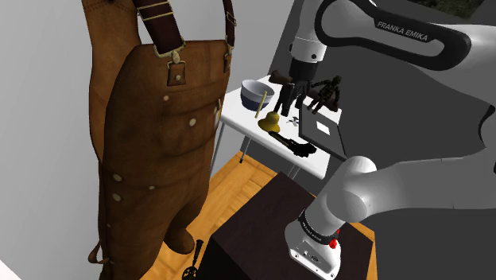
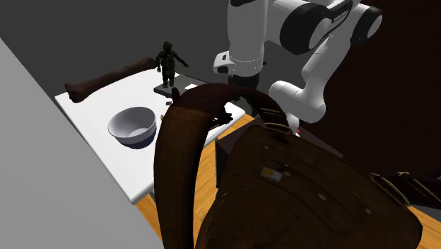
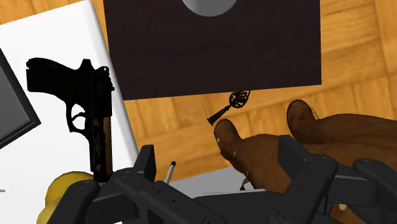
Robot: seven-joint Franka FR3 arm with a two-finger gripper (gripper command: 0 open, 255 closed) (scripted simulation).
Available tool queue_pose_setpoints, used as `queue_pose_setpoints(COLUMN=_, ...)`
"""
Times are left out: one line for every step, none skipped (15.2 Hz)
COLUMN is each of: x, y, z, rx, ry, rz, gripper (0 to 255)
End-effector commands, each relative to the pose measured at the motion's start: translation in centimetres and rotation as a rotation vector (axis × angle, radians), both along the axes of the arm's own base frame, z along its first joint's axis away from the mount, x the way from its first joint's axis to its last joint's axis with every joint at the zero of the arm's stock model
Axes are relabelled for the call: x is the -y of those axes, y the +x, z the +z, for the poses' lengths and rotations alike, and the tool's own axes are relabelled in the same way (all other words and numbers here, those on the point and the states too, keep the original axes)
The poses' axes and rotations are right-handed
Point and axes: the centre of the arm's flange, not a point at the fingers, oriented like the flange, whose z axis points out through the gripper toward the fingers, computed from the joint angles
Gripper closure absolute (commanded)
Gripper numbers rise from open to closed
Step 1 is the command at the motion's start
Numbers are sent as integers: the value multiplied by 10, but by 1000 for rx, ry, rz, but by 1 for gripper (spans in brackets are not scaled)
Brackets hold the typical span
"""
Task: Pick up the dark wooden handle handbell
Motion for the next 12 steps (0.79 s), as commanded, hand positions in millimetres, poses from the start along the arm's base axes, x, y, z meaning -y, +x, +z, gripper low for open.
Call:
queue_pose_setpoints(x=0, y=0, z=0, rx=0, ry=0, rz=0, gripper=0)
queue_pose_setpoints(x=11, y=7, z=1, rx=4, ry=1, rz=-6, gripper=0)
queue_pose_setpoints(x=23, y=13, z=2, rx=8, ry=2, rz=-11, gripper=0)
queue_pose_setpoints(x=34, y=19, z=2, rx=12, ry=3, rz=-17, gripper=0)
queue_pose_setpoints(x=46, y=26, z=3, rx=16, ry=4, rz=-23, gripper=0)
queue_pose_setpoints(x=57, y=32, z=4, rx=21, ry=5, rz=-28, gripper=0)
queue_pose_setpoints(x=69, y=38, z=5, rx=25, ry=7, rz=-34, gripper=0)
queue_pose_setpoints(x=81, y=44, z=6, rx=29, ry=8, rz=-40, gripper=0)
queue_pose_setpoints(x=92, y=50, z=7, rx=33, ry=9, rz=-45, gripper=0)
queue_pose_setpoints(x=104, y=56, z=8, rx=37, ry=10, rz=-51, gripper=0)
queue_pose_setpoints(x=116, y=62, z=8, rx=41, ry=11, rz=-57, gripper=0)
queue_pose_setpoints(x=128, y=68, z=9, rx=45, ry=12, rz=-62, gripper=0)
